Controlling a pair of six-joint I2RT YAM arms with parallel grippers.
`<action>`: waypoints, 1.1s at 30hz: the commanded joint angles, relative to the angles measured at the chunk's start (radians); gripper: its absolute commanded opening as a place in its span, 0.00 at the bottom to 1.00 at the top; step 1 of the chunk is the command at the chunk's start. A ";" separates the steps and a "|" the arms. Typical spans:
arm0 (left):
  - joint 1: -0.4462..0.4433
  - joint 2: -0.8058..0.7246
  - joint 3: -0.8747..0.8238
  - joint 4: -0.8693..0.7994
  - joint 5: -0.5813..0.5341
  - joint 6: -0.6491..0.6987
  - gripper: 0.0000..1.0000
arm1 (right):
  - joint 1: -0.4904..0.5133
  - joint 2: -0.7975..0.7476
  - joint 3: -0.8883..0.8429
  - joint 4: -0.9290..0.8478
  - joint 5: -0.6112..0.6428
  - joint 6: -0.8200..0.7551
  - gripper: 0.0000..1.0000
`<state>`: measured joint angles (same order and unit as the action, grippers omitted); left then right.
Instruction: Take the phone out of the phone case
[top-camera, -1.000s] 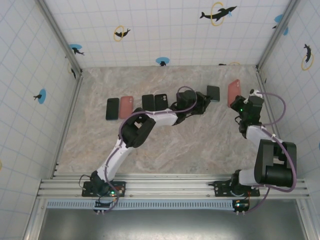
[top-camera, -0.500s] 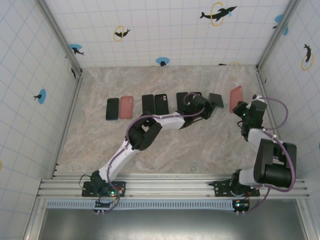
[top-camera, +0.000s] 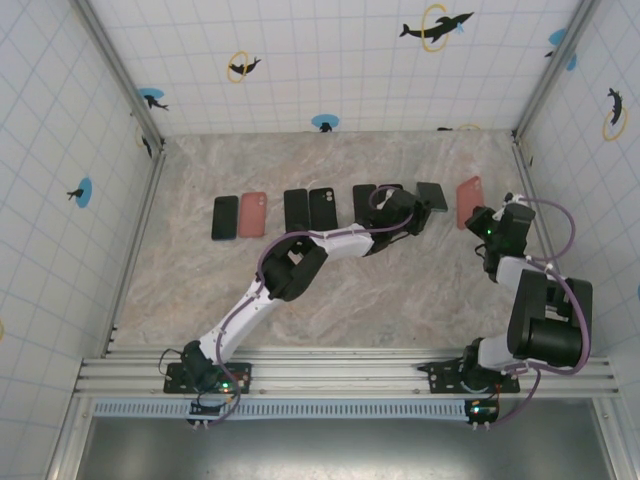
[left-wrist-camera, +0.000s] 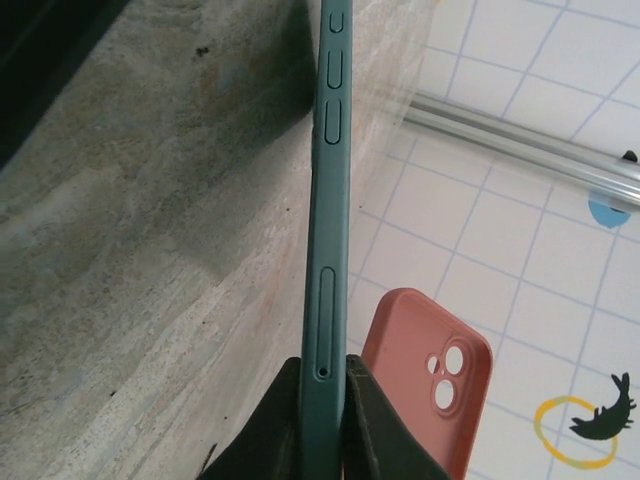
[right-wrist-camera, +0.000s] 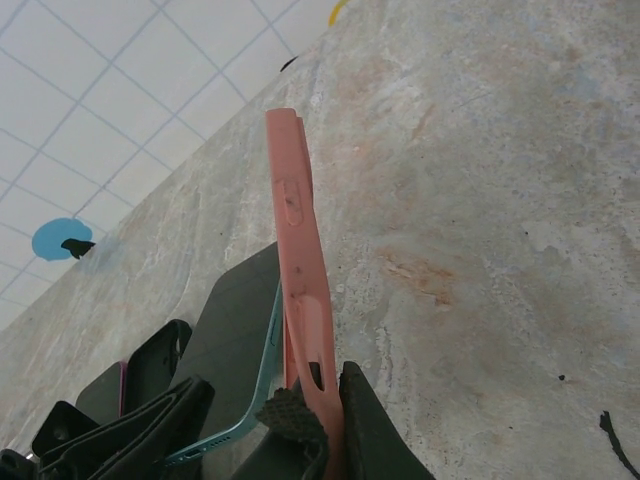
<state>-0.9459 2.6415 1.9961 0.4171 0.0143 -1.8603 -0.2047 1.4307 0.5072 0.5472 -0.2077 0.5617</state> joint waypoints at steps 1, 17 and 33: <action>-0.005 0.019 0.030 -0.042 -0.009 -0.025 0.25 | -0.010 0.016 -0.018 0.043 -0.025 0.004 0.00; -0.030 0.017 0.024 -0.123 0.068 -0.085 0.49 | -0.028 0.039 -0.047 0.065 -0.051 0.013 0.00; -0.029 -0.047 -0.034 -0.190 0.110 -0.101 0.62 | -0.082 0.192 -0.028 0.217 -0.216 -0.012 0.04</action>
<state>-0.9699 2.6408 1.9919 0.3286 0.1127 -1.9392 -0.2680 1.5799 0.4713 0.6502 -0.3485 0.5526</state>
